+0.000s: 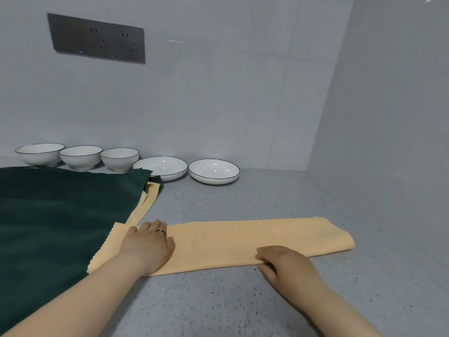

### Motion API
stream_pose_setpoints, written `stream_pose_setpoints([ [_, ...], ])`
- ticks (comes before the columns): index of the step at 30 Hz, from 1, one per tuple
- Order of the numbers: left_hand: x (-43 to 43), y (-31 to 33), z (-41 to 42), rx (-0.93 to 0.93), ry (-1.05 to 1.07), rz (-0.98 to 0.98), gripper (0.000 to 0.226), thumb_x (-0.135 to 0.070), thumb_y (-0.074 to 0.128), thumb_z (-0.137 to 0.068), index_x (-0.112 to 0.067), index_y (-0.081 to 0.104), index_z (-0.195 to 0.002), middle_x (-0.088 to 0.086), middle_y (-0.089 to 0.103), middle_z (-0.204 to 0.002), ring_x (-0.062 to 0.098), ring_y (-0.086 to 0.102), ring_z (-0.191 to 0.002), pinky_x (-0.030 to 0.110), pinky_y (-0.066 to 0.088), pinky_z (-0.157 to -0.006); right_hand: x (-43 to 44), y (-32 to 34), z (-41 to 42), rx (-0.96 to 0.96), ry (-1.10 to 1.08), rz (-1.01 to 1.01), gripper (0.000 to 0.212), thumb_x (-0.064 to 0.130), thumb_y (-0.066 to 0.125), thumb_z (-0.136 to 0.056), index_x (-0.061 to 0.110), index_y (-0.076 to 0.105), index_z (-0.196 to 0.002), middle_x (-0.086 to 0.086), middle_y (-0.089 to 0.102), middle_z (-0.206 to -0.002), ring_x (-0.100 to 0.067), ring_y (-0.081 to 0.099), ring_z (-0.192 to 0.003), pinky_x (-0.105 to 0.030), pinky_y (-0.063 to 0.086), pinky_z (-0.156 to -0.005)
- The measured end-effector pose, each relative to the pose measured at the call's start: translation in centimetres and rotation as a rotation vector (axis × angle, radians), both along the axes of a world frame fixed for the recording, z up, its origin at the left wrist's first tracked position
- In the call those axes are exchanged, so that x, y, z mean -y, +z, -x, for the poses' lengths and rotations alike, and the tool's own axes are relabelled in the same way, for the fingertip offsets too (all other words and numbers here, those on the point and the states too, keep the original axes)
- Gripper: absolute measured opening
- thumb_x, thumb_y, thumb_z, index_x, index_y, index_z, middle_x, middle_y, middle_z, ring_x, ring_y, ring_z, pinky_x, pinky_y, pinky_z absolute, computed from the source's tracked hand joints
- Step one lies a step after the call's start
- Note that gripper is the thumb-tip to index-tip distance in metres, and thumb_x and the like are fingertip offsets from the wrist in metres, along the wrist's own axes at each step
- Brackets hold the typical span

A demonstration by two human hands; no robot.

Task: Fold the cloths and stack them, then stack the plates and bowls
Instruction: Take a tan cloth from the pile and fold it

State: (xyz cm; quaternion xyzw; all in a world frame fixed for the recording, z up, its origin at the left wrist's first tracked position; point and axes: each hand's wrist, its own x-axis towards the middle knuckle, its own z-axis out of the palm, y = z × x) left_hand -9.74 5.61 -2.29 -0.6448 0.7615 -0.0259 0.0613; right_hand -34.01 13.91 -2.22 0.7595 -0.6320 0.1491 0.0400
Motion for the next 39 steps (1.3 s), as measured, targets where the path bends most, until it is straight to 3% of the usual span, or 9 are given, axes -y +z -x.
stream_pose_setpoints([
  [11,-7.2,-2.0,-4.6,-0.056,-0.322,0.345,0.054,-0.03,0.025,-0.087,-0.022,0.077,-0.072,-0.011,0.066,-0.067,0.006,0.062,-0.059,0.016,0.049,-0.055,-0.1,0.1,2.5,-0.106,-0.076,-0.187,0.042,0.034,0.031,-0.098,0.028,0.033,-0.14,0.016,0.026,-0.151,-0.004,0.014,-0.142,-0.028,0.001,-0.116],
  [13,-9.3,-2.2,-4.6,-0.112,-0.28,0.222,0.068,-0.036,0.011,-0.089,-0.017,0.075,-0.093,-0.009,0.07,-0.099,0.007,0.063,-0.095,0.016,0.041,-0.083,0.1,0.2,2.7,-0.114,-0.12,-0.222,0.043,0.033,0.029,-0.099,0.026,0.03,-0.141,0.014,0.023,-0.152,-0.007,0.012,-0.143,-0.029,0.001,-0.116],
  [15,-10.4,-2.1,-4.4,-0.226,-0.274,0.192,0.09,-0.051,-0.008,-0.069,-0.007,0.027,-0.14,-0.011,0.018,-0.147,0.003,0.011,-0.138,0.013,0.0,-0.106,0.2,0.3,2.3,-0.113,-0.156,-0.245,0.045,0.032,0.026,-0.099,0.024,0.026,-0.143,0.009,0.02,-0.154,-0.009,0.011,-0.144,-0.029,0.001,-0.116],
  [17,-11.6,-2.3,-4.0,-0.279,-0.222,0.076,0.095,-0.053,-0.018,-0.061,-0.015,-0.005,-0.147,-0.017,-0.019,-0.144,-0.004,-0.015,-0.134,0.009,-0.02,-0.102,-0.2,0.2,1.4,-0.124,-0.14,-0.234,0.046,0.029,0.025,-0.1,0.023,0.022,-0.145,0.006,0.017,-0.155,-0.01,0.009,-0.144,-0.028,0.0,-0.116],
  [23,-13.3,-1.9,-2.2,-0.278,-0.114,0.056,0.116,-0.044,-0.025,-0.038,-0.018,0.0,-0.149,-0.006,-0.007,-0.157,0.007,-0.005,-0.144,0.022,-0.004,-0.114,-5.1,-0.6,-5.8,-0.033,0.245,-0.218,0.081,0.073,0.018,-0.078,0.027,0.021,-0.146,0.012,0.017,-0.154,-0.002,0.01,-0.142,-0.012,-0.011,-0.107],
  [28,-14.3,-2.0,-2.5,-0.327,-0.113,0.149,0.114,-0.045,-0.022,-0.046,-0.016,0.029,-0.144,-0.005,0.027,-0.15,0.011,0.024,-0.138,0.024,0.018,-0.111,-8.2,-3.6,-9.4,-0.163,0.366,0.063,0.074,0.077,0.037,-0.059,0.032,0.042,-0.117,0.02,0.062,-0.118,0.003,0.059,-0.109,-0.023,0.05,-0.092],
  [31,-15.6,-1.2,-3.0,-0.344,-0.224,0.253,0.095,-0.052,-0.017,-0.071,-0.024,0.07,-0.095,-0.013,0.059,-0.112,0.013,0.058,-0.105,0.022,0.035,-0.088,-8.7,-4.0,-9.9,0.027,0.457,0.142,0.044,0.045,0.052,-0.063,0.032,0.044,-0.104,0.018,0.07,-0.1,0.0,0.067,-0.092,-0.018,0.054,-0.08],
  [33,-16.2,-1.2,-3.9,-0.436,-0.258,0.232,0.06,-0.055,-0.003,-0.081,-0.037,0.053,-0.069,-0.022,0.054,-0.107,0.003,0.051,-0.103,0.012,0.029,-0.083,-9.0,-3.7,-9.7,0.186,0.463,0.148,0.039,0.026,0.049,-0.062,0.032,0.047,-0.1,0.017,0.072,-0.086,0.002,0.067,-0.081,-0.012,0.049,-0.073],
  [39,-13.9,0.6,-4.6,-0.905,-0.297,0.021,0.038,-0.01,0.038,-0.097,-0.043,0.055,-0.102,-0.041,0.045,-0.109,-0.032,0.038,-0.101,-0.013,0.021,-0.084,-9.9,-3.1,-6.4,0.561,0.493,0.078,0.05,0.014,0.055,-0.072,0.053,0.058,-0.104,0.039,0.062,-0.099,0.014,0.061,-0.09,-0.013,0.054,-0.07],
])
